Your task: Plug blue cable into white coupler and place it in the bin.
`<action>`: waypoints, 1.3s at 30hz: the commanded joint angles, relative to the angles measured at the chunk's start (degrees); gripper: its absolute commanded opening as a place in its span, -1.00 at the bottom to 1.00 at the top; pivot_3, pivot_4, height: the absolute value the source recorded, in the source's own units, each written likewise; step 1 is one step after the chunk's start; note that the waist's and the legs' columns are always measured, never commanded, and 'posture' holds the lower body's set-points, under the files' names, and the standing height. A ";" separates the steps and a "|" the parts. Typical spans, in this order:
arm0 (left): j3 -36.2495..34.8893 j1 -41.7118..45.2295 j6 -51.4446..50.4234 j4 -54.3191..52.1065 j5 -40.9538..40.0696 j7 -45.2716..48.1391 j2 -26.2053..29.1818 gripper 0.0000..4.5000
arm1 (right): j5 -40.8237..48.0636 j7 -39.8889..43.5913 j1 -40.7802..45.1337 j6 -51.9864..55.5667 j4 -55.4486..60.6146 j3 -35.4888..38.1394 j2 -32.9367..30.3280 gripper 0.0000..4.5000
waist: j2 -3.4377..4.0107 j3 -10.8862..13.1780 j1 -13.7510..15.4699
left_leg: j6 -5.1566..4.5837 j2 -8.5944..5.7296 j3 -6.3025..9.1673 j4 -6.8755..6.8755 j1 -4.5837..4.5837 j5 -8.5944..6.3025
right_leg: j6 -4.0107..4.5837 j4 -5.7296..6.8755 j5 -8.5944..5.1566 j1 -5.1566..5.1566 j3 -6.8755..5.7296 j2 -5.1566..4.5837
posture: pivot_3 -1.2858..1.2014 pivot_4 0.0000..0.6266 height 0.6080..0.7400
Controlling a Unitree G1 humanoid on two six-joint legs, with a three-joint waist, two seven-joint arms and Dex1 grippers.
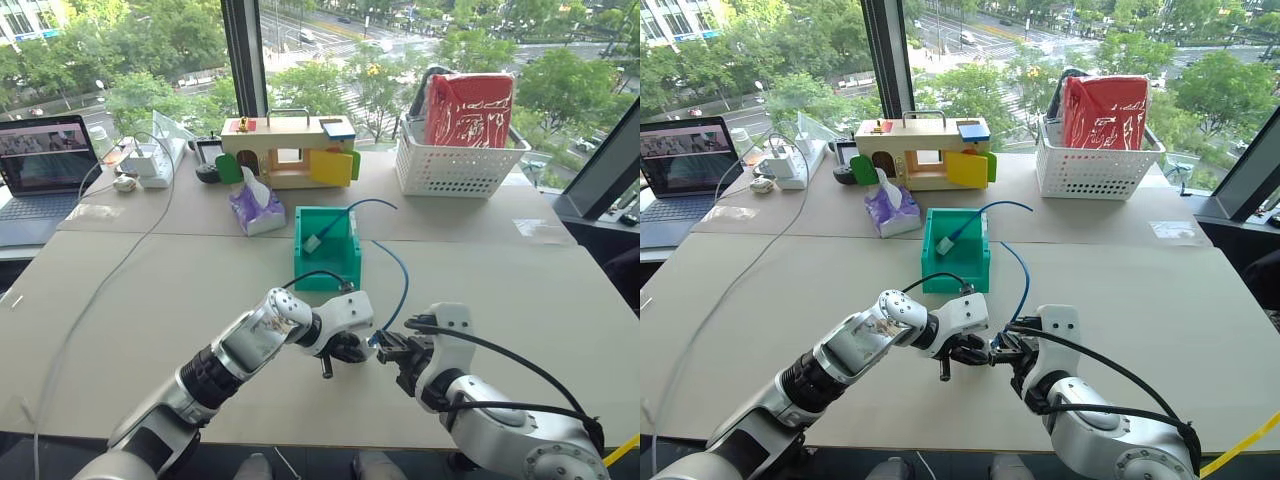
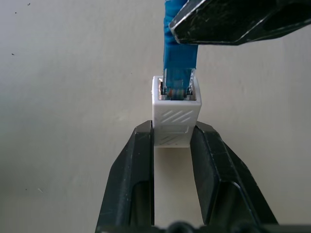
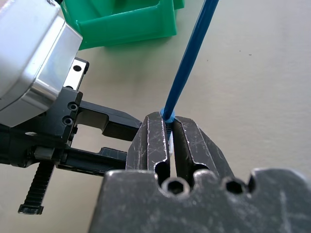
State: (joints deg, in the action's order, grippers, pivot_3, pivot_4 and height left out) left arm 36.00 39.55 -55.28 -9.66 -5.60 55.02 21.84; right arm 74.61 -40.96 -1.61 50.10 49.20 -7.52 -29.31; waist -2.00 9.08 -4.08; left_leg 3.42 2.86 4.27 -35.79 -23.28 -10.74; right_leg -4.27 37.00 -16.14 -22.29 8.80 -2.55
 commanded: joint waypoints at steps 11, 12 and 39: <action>2.09 -2.57 -2.09 -0.32 -0.82 -1.57 1.33 -0.73 | 2.98 10.39 -3.70 1.87 -3.23 -2.30 -1.68 -1.00 | -0.55 -0.72 0.04 | -0.22 0.03 0.00 0.08 0.13 -0.14 | 0.08 0.00 -0.19 0.08 -0.04 0.01 | 0.03 -0.52 1.00; 2.04 -2.55 -0.91 0.06 -0.04 -1.94 2.11 -0.73 | 2.95 10.54 -3.53 1.76 -3.23 -1.69 -1.84 -1.00 | -0.56 -0.72 0.03 | -0.22 0.03 0.00 0.08 0.13 -0.14 | 0.08 0.00 -0.19 0.08 -0.04 0.01 | 0.03 -0.52 1.00; -25.99 -11.87 19.43 1.41 -12.22 0.92 10.27 0.71 | 25.58 35.78 37.30 3.05 -29.66 14.21 -28.26 -1.00 | 0.14 0.74 0.32 | -0.44 -0.02 0.03 -0.05 -0.39 -0.26 | 0.34 -0.17 -0.04 -0.15 -0.05 -0.01 | 0.03 -0.52 1.00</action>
State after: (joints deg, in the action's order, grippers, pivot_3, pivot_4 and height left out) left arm 12.35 28.12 -38.03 -6.34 -18.18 58.54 32.48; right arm 104.30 -9.26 31.10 51.51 23.76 11.17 -60.30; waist -1.86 9.82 -3.76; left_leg 2.98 2.83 4.30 -35.87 -23.76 -11.00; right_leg -3.90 36.82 -16.16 -22.49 8.76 -2.59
